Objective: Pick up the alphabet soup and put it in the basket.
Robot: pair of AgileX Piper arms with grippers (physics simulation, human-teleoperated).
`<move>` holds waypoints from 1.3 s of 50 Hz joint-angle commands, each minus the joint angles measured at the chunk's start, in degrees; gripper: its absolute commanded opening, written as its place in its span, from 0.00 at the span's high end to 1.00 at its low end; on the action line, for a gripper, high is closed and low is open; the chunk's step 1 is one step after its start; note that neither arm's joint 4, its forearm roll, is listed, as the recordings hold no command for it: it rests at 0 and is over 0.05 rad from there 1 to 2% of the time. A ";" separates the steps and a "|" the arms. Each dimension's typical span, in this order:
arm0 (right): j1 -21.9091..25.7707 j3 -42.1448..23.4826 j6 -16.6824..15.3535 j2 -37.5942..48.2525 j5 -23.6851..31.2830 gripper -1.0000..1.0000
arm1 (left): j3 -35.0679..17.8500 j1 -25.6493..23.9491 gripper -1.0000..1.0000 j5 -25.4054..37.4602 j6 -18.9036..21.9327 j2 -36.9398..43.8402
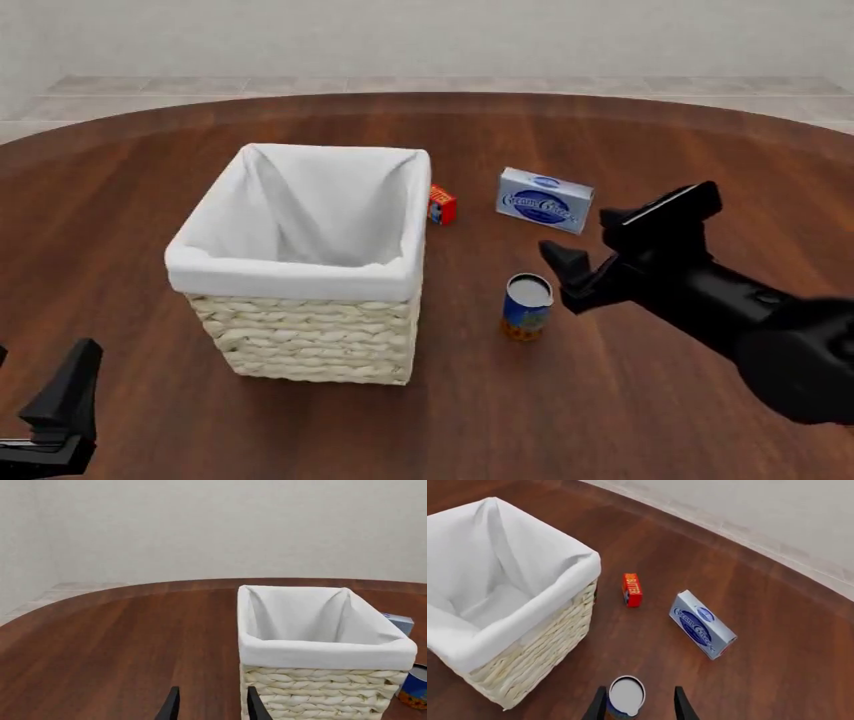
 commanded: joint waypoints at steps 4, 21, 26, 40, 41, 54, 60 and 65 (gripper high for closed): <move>0.20 -2.99 -0.59 2.58 1.60 0.00 | 0.00 0.00 0.00 0.00 0.00 0.00; -1.30 -5.90 -1.43 6.14 2.03 0.00 | 0.00 0.00 0.00 0.00 0.00 0.01; -0.94 -6.52 -1.13 7.03 2.39 0.00 | 0.00 0.00 0.00 0.00 -0.01 0.00; 0.59 -7.18 -0.27 9.70 2.39 0.00 | 0.00 0.01 0.00 0.00 0.00 0.00; 0.78 -7.19 -0.26 9.70 2.43 0.00 | 0.00 0.01 0.00 0.00 0.00 0.00; 1.44 -7.81 0.29 11.88 2.76 0.00 | 0.00 0.00 0.00 0.00 0.01 0.00; 0.84 -8.38 -0.15 12.92 3.06 0.00 | 0.00 -0.01 0.00 0.00 -0.01 0.01; 0.65 -8.39 -0.10 12.57 3.37 0.00 | 0.00 0.01 0.00 0.00 -0.01 0.00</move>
